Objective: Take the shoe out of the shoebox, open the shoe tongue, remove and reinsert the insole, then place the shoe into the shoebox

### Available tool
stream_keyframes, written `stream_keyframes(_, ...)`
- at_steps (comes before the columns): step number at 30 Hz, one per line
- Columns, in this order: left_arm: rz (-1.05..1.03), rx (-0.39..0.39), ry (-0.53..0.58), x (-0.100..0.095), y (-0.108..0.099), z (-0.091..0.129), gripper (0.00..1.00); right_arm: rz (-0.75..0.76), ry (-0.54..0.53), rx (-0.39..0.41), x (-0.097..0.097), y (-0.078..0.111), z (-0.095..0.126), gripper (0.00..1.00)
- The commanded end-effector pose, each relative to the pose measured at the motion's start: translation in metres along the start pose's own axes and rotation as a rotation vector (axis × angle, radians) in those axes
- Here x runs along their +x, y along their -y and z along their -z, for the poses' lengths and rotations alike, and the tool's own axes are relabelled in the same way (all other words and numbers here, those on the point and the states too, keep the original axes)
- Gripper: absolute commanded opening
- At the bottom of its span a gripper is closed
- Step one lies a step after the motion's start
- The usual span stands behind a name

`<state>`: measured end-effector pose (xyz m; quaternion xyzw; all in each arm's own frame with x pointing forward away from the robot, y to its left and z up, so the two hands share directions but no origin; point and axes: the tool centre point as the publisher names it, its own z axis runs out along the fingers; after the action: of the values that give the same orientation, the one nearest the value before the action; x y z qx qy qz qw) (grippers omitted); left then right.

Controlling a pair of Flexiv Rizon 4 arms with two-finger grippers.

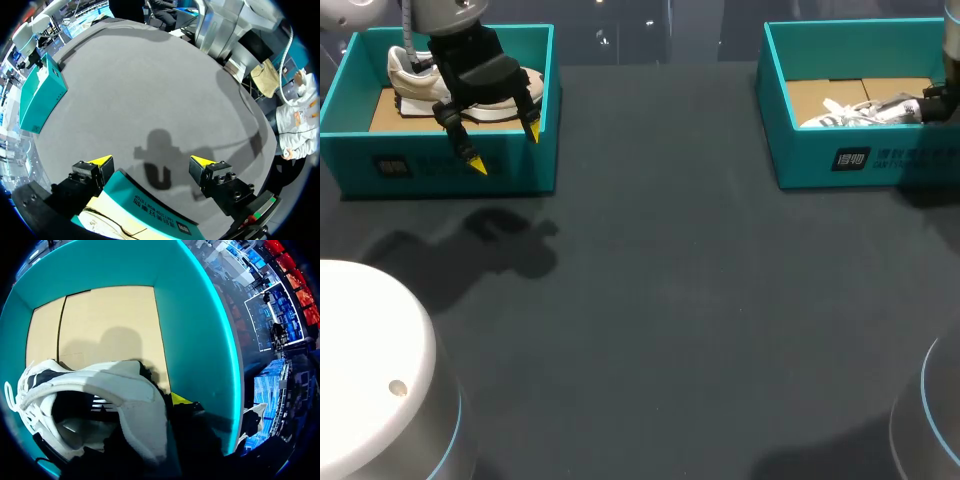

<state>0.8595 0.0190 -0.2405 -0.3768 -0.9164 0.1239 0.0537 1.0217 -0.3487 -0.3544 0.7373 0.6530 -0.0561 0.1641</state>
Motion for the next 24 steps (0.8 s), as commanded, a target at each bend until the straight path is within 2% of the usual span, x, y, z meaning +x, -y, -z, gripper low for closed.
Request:
stream_keyframes(1, -0.001, -0.003, 0.002, 0.002, 0.0, 0.0, 1.0, 0.001, -0.004, 0.006, 0.004, -0.003, -0.002, 0.0)
stream_keyframes(3, -0.001, -0.003, 0.002, 0.002, 0.0, 0.0, 1.0, 0.0, -0.008, 0.007, 0.005, -0.003, -0.002, 0.04)
stream_keyframes(7, -0.001, -0.003, 0.002, 0.002, 0.0, 0.0, 1.0, -0.005, -0.013, 0.007, 0.003, -0.002, 0.001, 0.24)
stream_keyframes(10, -0.001, -0.003, 0.002, 0.002, 0.0, 0.0, 1.0, -0.01, -0.02, 0.006, 0.002, -0.001, 0.002, 0.34)
stream_keyframes(24, -0.001, -0.003, 0.002, 0.002, 0.0, 0.0, 1.0, -0.015, -0.042, 0.01, -0.002, -0.002, 0.015, 0.44)
